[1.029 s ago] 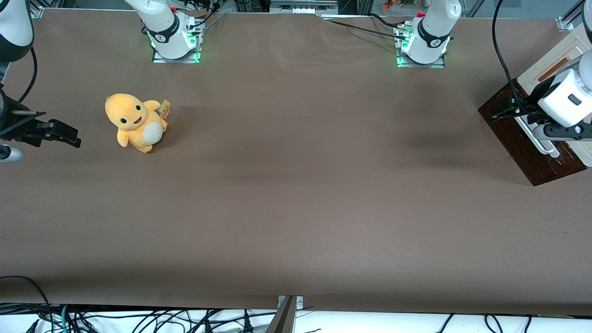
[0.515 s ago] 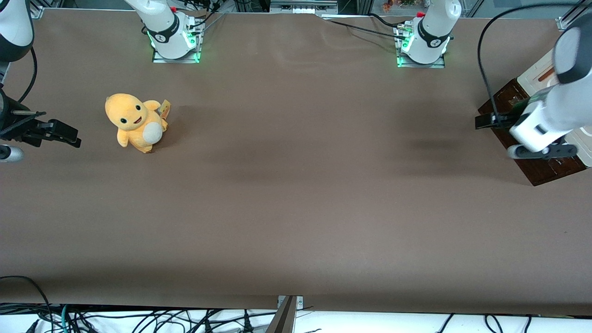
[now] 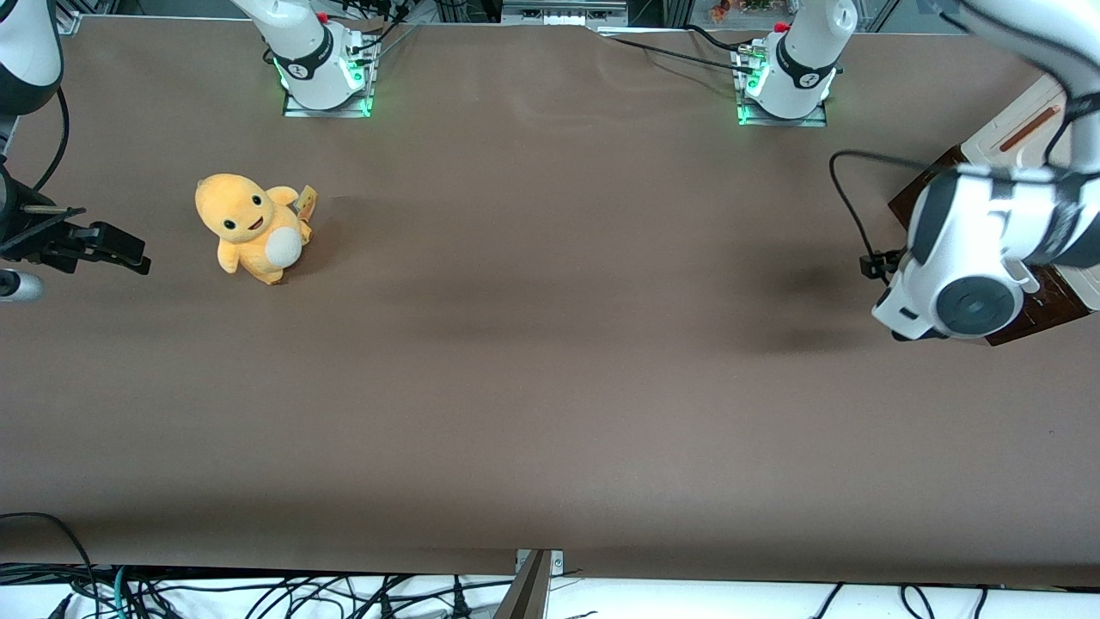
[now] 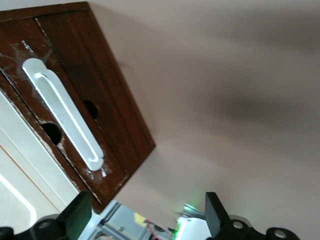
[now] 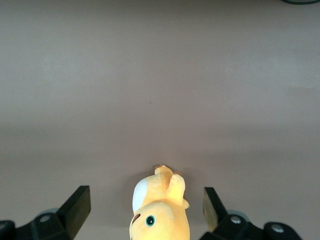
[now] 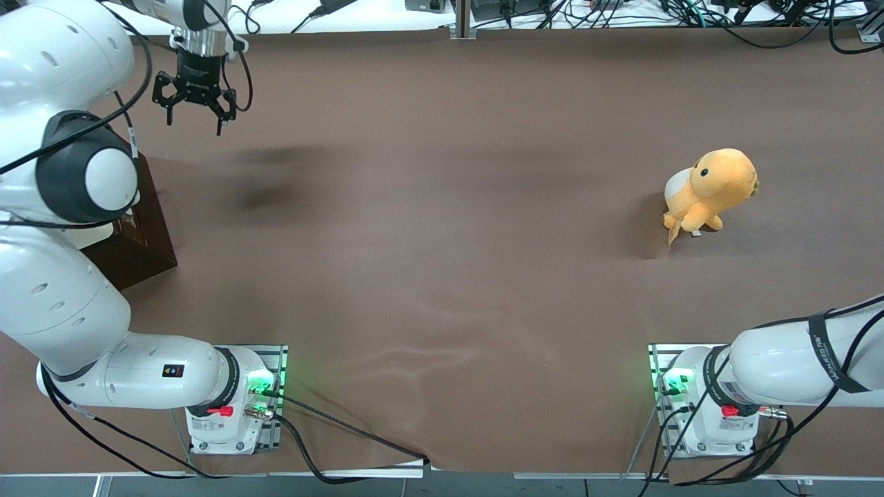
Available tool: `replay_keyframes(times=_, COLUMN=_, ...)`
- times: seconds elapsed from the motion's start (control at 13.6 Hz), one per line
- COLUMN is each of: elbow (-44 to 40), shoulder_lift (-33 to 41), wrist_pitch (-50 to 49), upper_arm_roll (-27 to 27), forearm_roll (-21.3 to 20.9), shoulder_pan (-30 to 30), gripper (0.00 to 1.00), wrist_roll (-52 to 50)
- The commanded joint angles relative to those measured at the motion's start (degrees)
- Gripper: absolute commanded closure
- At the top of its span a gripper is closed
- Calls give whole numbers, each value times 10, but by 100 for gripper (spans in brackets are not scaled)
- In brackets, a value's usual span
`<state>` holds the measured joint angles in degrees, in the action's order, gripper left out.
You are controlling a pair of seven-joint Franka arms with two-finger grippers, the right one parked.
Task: Open lower drawer with left arm only
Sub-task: 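Lower the open left gripper toward the lower drawer's white handle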
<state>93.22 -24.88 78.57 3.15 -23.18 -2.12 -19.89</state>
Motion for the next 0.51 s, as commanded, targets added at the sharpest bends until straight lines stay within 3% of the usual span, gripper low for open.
replay_keyframes(times=0.0, elbow=-9, shoulder_lift=-55, wrist_pitch=-35, upper_arm_roll=0, forearm_roll=-88, shoulder_pan=-3, gripper=0, wrist_roll=-24)
replay_keyframes(times=0.44, elbow=-3, shoulder_lift=-159, wrist_pitch=-68, upper_arm_roll=-6, forearm_roll=-218, shoulder_pan=5, gripper=0, wrist_roll=-78)
